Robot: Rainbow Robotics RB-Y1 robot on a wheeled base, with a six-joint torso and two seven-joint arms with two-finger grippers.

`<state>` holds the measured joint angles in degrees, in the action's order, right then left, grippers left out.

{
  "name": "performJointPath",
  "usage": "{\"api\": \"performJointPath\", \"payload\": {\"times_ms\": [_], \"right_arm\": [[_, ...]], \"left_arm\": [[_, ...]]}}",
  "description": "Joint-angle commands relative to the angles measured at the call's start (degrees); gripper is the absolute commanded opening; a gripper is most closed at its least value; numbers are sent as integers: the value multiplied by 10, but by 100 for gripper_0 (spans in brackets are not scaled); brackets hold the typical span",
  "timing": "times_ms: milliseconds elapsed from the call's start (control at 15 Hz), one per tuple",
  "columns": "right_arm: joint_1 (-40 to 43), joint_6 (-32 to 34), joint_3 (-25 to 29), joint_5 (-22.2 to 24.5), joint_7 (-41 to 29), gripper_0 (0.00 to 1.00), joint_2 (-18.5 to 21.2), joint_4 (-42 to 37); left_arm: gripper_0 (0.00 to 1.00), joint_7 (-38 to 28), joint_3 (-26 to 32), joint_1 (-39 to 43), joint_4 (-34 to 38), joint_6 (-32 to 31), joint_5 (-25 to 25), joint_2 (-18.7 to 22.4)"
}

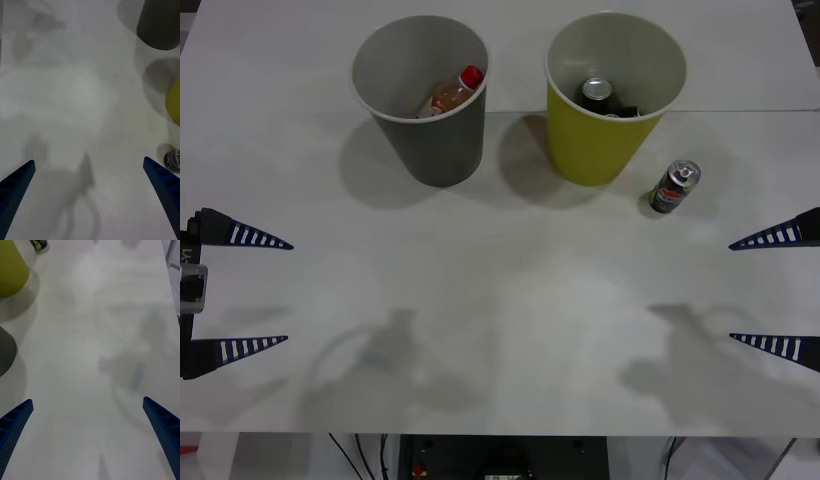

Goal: Put the can into the green bin and the plastic bottle into the gray bin

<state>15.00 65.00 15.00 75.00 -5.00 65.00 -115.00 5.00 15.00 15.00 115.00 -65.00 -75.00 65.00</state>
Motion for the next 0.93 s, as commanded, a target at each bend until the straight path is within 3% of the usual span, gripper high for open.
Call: {"api": "performJointPath", "payload": {"times_ms": [67, 467, 933], "right_arm": [[0, 0, 0, 0, 0, 100, 0, 0], [13, -50, -6, -1, 19, 100, -10, 6], [88, -268, -59, -55, 28, 100, -11, 10]], "left_arm": [[100, 0, 0, 0, 0, 0, 0, 0], [100, 0, 0, 0, 0, 0, 0, 0], [100, 0, 0, 0, 0, 0, 0, 0]]}}
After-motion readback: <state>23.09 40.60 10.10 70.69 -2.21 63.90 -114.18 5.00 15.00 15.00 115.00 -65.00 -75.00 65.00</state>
